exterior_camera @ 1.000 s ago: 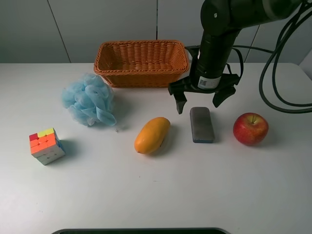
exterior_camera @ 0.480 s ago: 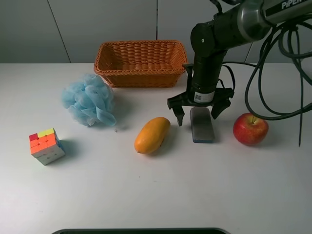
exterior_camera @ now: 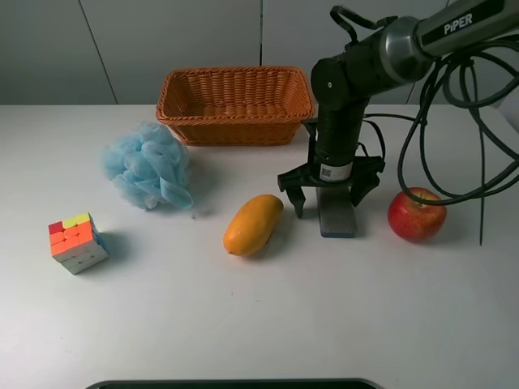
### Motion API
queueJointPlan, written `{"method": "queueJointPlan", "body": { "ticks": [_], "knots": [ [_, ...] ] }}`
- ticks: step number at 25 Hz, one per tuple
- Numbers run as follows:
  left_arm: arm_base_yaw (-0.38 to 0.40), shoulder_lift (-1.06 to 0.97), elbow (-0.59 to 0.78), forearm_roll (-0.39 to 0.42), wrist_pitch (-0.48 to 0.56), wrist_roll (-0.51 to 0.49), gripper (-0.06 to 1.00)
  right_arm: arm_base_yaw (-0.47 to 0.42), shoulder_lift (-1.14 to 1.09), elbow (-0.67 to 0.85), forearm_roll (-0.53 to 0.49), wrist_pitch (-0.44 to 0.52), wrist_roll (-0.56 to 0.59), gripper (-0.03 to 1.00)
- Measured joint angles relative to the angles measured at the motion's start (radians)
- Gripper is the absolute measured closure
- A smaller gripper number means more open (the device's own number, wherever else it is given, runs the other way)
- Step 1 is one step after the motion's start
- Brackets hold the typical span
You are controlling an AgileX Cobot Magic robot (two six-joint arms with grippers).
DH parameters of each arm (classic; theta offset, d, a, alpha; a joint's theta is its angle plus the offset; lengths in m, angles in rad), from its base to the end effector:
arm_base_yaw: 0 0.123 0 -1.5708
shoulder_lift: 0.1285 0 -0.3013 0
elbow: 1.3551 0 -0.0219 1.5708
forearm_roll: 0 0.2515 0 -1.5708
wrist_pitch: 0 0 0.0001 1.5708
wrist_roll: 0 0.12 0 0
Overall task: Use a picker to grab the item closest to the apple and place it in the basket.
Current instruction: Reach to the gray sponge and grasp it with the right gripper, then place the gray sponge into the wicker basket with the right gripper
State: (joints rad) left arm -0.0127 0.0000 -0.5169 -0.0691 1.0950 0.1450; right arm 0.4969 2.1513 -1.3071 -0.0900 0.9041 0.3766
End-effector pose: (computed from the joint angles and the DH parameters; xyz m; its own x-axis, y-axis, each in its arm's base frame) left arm 0.0013 -0.0074 0.2660 -0.4600 0.1187 -0.8800 0.1196 0.9903 0.0711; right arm 0.3410 0.1753 0.0757 -0.9826 -0.1750 0.0615 -0.1803 0.9791 -0.0946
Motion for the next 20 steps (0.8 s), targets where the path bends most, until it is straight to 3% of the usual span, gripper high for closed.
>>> {"method": "queueJointPlan", "body": {
  "ticks": [4, 7, 20],
  "knots": [
    [0.000, 0.000, 0.000, 0.000, -0.002, 0.000, 0.20, 0.000, 0.004, -0.003, 0.000, -0.001, 0.002, 0.32],
    [0.000, 0.000, 0.000, 0.000, -0.002, 0.000, 0.20, 0.000, 0.004, -0.003, 0.000, 0.001, 0.002, 0.55],
    [0.000, 0.000, 0.000, 0.000, -0.002, -0.002, 0.20, 0.000, -0.033, -0.006, -0.002, 0.062, 0.015, 0.54]
  ]
}}
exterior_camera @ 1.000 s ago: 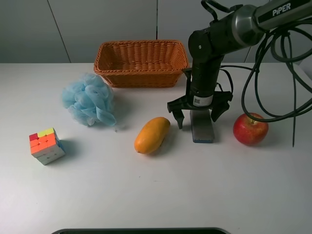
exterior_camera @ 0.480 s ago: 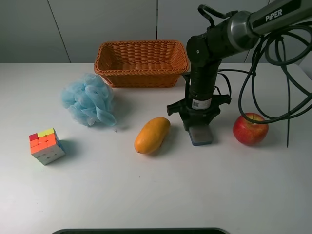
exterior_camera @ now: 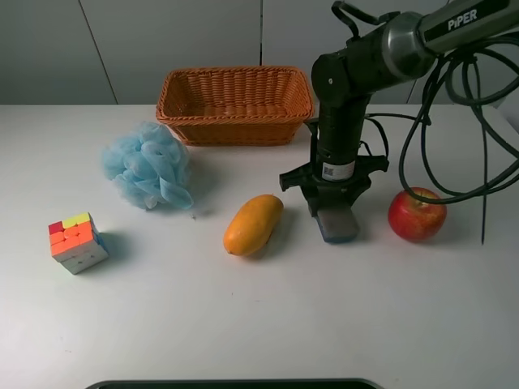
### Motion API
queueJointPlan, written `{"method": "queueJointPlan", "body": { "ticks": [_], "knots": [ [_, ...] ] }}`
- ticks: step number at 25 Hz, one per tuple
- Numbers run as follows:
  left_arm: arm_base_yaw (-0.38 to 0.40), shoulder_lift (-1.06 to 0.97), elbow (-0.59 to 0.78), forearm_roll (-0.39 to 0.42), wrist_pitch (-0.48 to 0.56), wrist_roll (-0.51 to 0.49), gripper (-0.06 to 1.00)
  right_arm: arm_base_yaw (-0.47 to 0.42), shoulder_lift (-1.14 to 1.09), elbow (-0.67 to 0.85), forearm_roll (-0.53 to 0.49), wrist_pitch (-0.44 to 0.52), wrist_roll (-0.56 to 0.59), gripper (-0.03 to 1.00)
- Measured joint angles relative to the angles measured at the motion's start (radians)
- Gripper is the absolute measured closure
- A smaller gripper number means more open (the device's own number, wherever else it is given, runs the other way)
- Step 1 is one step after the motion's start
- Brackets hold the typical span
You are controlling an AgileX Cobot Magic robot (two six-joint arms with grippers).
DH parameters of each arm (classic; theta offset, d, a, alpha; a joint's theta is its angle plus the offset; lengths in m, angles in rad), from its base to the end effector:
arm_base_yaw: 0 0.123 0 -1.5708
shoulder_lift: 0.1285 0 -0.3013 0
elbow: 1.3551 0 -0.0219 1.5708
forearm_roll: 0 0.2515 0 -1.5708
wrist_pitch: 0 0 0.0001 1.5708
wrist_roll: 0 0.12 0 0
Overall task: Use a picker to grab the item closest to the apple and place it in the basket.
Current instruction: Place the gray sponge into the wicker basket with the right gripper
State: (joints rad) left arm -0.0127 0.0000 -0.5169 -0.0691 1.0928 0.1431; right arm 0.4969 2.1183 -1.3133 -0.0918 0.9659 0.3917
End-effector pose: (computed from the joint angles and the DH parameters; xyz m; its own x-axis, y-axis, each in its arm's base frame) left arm 0.0014 -0.0074 0.2663 -0.4583 0.1167 -0.8811 0.1185 0.9905 0.0695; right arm 0.3375 0.1727 0.0902 -0.9845 -0.1562 0.0794 -0.1643 0.9805 -0.1075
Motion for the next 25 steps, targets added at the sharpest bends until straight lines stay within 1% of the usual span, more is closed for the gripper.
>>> {"method": "queueJointPlan", "body": {
  "ticks": [6, 8, 10, 19, 25],
  "knots": [
    [0.000, 0.000, 0.000, 0.000, 0.000, -0.002, 0.20, 0.000, -0.083, -0.074, 0.002, 0.139, -0.031, 0.54],
    [0.000, 0.000, 0.000, 0.000, 0.000, -0.002, 0.20, 0.000, -0.095, -0.126, 0.004, 0.201, -0.049, 0.54],
    [0.000, 0.000, 0.000, 0.000, 0.000, 0.000, 0.20, 0.000, -0.101, -0.183, 0.004, 0.232, -0.069, 0.54],
    [0.000, 0.000, 0.000, 0.000, 0.000, 0.000, 0.20, 0.000, -0.083, -0.486, 0.008, 0.248, -0.144, 0.54],
    [0.000, 0.000, 0.000, 0.000, 0.000, 0.000, 0.20, 0.000, 0.074, -0.765, 0.001, 0.253, -0.195, 0.54]
  ]
}}
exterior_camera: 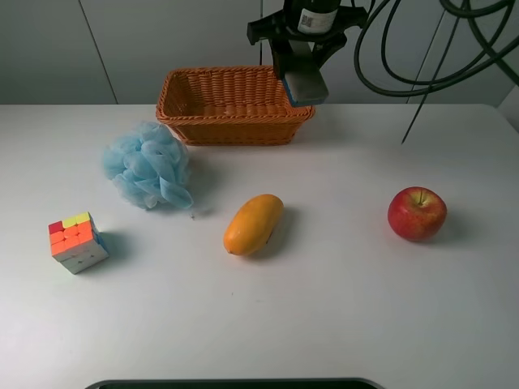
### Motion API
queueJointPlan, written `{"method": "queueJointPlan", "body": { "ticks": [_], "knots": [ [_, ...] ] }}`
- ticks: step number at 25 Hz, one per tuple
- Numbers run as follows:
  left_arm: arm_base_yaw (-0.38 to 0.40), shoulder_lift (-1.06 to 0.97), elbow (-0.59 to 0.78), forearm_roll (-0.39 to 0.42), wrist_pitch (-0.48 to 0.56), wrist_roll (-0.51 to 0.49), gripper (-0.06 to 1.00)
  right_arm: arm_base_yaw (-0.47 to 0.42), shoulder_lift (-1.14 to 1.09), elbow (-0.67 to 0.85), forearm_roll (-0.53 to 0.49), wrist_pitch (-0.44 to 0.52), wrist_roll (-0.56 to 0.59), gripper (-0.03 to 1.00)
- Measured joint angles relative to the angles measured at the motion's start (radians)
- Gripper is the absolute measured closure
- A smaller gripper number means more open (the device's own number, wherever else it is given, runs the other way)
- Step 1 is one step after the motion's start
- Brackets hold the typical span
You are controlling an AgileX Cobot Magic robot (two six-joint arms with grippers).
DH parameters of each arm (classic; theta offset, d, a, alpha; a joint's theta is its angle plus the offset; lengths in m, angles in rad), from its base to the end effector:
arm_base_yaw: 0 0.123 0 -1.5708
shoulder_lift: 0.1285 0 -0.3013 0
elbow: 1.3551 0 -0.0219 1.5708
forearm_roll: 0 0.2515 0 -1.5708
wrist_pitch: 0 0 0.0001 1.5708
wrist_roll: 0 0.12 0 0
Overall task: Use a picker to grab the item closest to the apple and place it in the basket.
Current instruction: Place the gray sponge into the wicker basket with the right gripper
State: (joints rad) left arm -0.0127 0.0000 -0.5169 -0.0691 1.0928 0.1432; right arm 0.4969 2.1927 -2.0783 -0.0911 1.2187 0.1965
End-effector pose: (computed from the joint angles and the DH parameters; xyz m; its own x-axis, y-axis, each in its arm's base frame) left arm 0.0014 -0.0074 0.2663 -0.4583 0.1168 -0.8811 0.1185 0.9905 0.0696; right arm 0.4406 0.2273 0.2451 -0.8955 -0.2994 -0.3294 -0.3080 0.9510 -0.0272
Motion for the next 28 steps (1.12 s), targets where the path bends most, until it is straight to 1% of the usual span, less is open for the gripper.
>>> {"method": "queueJointPlan", "body": {
  "ticks": [3, 6, 12, 16, 18, 21, 28],
  "knots": [
    [0.000, 0.000, 0.000, 0.000, 0.000, 0.000, 0.20, 0.000, 0.079, -0.126, 0.000, -0.002, -0.006, 0.54],
    [0.000, 0.000, 0.000, 0.000, 0.000, 0.000, 0.20, -0.008, 0.138, -0.206, -0.001, -0.070, -0.006, 0.54],
    [0.000, 0.000, 0.000, 0.000, 0.000, 0.002, 0.20, -0.032, 0.216, -0.228, -0.001, -0.276, -0.006, 0.54],
    [0.000, 0.000, 0.000, 0.000, 0.000, 0.009, 0.20, -0.039, 0.266, -0.228, 0.001, -0.373, -0.002, 0.54],
    [0.000, 0.000, 0.000, 0.002, 0.000, 0.012, 0.20, -0.039, 0.288, -0.228, 0.001, -0.404, -0.002, 0.54],
    [0.000, 0.000, 0.000, 0.002, 0.000, 0.014, 0.20, -0.039, 0.314, -0.228, 0.001, -0.423, 0.000, 0.54],
    [0.000, 0.000, 0.000, 0.002, 0.000, 0.014, 0.20, -0.039, 0.343, -0.228, 0.003, -0.429, 0.004, 0.54]
  ]
}}
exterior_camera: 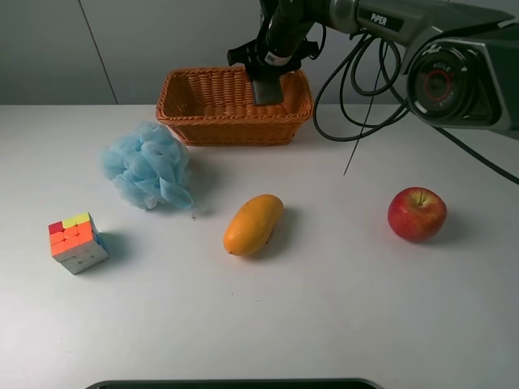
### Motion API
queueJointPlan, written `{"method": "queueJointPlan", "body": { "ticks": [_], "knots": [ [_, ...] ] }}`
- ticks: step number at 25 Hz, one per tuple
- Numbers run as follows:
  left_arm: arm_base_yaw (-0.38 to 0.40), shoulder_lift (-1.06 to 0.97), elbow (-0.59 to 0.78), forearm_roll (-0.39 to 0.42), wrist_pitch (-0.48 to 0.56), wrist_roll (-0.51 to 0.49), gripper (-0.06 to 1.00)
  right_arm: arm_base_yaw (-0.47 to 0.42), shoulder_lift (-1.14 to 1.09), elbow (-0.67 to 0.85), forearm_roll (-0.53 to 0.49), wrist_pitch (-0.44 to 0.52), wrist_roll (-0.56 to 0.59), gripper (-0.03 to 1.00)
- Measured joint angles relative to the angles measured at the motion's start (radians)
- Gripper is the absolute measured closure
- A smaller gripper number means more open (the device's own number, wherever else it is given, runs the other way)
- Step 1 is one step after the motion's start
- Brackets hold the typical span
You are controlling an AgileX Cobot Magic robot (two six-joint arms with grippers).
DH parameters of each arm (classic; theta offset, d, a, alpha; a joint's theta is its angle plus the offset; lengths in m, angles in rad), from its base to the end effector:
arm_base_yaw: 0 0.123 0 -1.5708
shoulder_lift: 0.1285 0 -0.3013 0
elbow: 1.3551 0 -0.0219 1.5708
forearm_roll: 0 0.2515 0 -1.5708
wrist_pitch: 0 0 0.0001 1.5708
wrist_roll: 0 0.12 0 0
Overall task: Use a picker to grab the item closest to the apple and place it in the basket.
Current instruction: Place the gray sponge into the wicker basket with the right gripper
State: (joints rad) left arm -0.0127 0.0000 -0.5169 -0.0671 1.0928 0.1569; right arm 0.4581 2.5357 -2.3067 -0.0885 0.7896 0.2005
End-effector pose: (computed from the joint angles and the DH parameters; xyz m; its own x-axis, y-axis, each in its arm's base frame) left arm 0.0014 -0.0072 0.2663 -0.4567 0.1312 -0.8799 0.1236 0.9888 0.0833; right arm 0.5336 0.2547 0.1515 -0.7680 -0.2255 -0.5995 -0.3049 0.9518 0.0325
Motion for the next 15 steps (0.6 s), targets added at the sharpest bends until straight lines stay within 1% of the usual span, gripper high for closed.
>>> {"method": "queueJointPlan", "body": {
  "ticks": [4, 5, 7, 8, 11, 15],
  "knots": [
    [0.000, 0.000, 0.000, 0.000, 0.000, 0.000, 0.20, 0.000, 0.003, 0.000, 0.002, 0.000, 0.000, 0.54],
    [0.000, 0.000, 0.000, 0.000, 0.000, 0.000, 0.20, 0.000, 0.003, 0.000, 0.004, 0.000, 0.000, 0.51],
    [0.000, 0.000, 0.000, 0.000, 0.000, 0.000, 0.20, 0.000, 0.003, 0.000, 0.006, 0.000, 0.000, 0.34],
    [0.000, 0.000, 0.000, 0.000, 0.000, 0.002, 0.20, 0.000, 0.003, 0.000, 0.008, 0.000, 0.000, 0.30],
    [0.000, 0.000, 0.000, 0.002, 0.000, 0.002, 0.20, 0.000, 0.003, 0.000, 0.026, 0.008, 0.000, 0.27],
    [0.000, 0.000, 0.000, 0.002, 0.000, 0.002, 0.20, 0.000, 0.001, 0.000, 0.026, 0.056, 0.000, 0.27]
  ]
}}
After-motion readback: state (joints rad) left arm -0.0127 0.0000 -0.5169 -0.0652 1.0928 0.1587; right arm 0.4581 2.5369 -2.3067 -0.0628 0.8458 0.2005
